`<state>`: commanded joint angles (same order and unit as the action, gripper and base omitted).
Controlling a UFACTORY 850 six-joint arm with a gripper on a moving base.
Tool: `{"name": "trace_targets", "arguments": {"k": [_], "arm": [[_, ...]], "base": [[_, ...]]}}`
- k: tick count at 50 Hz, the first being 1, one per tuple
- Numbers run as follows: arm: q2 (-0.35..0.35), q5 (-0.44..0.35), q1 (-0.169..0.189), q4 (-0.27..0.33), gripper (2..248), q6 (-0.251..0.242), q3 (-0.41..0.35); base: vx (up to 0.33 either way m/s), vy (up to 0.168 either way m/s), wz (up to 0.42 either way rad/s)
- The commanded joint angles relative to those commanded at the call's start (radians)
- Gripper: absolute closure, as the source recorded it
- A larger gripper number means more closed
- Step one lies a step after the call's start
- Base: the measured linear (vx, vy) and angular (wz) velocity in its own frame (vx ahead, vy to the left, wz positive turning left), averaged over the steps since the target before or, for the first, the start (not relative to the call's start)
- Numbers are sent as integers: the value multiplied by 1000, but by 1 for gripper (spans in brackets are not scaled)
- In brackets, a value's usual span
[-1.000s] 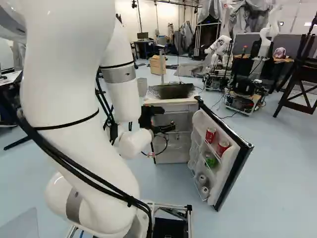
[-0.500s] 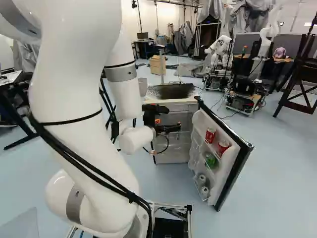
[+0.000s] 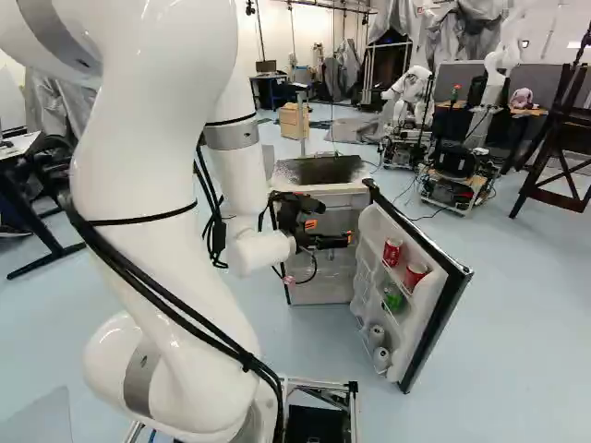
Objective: Grab a drink from the fridge
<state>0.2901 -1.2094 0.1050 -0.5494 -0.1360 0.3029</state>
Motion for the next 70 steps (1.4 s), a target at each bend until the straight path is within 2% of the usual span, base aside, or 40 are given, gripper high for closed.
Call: {"name": "trace_targets", "arguments": {"k": [30, 49, 56, 70], "arm": [[47, 0, 31, -248, 3, 0, 62], [76, 0, 54, -384, 3, 0, 104], [88, 0, 62, -408, 3, 0, 121], [116, 0, 78, -414, 3, 0, 162]], "base": [[0, 0, 0], [0, 0, 0], [0, 0, 0], [0, 0, 0]]}}
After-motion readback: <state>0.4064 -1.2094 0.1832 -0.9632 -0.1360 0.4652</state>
